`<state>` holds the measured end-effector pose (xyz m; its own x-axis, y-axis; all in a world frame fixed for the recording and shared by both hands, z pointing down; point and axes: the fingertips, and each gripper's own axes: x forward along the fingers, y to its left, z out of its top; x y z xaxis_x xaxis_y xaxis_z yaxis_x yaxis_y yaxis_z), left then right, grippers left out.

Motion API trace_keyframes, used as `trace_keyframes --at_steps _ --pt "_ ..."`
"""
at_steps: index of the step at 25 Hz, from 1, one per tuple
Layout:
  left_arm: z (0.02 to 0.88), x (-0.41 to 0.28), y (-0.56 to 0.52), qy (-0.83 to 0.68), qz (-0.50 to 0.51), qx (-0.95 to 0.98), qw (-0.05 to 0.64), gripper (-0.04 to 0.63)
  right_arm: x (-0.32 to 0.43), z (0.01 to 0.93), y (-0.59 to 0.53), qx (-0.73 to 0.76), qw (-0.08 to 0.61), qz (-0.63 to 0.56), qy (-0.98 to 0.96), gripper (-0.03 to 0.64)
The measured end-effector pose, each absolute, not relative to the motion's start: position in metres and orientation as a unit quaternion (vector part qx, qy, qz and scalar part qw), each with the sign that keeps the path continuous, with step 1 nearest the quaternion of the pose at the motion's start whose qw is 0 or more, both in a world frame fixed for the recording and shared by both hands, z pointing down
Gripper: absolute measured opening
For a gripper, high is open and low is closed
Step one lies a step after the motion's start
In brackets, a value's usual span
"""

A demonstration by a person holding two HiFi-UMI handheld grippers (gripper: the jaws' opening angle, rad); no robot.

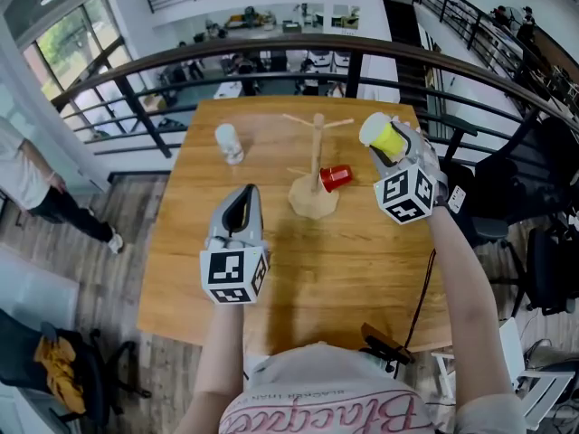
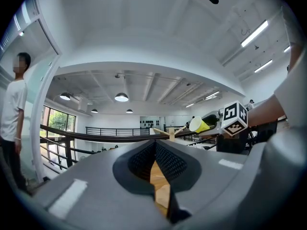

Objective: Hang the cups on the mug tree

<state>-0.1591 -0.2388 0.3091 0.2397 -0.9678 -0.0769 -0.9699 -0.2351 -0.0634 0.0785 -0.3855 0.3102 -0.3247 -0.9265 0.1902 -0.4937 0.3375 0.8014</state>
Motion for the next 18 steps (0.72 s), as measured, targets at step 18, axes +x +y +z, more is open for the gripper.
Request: trace_keyframes --at_steps 18 --pt "0.319 -0.166 -0.241 0.624 0.011 -0.78 0.039 0.012 0.028 0.308 -0.409 0.285 0.52 -0.597 -0.54 0.272"
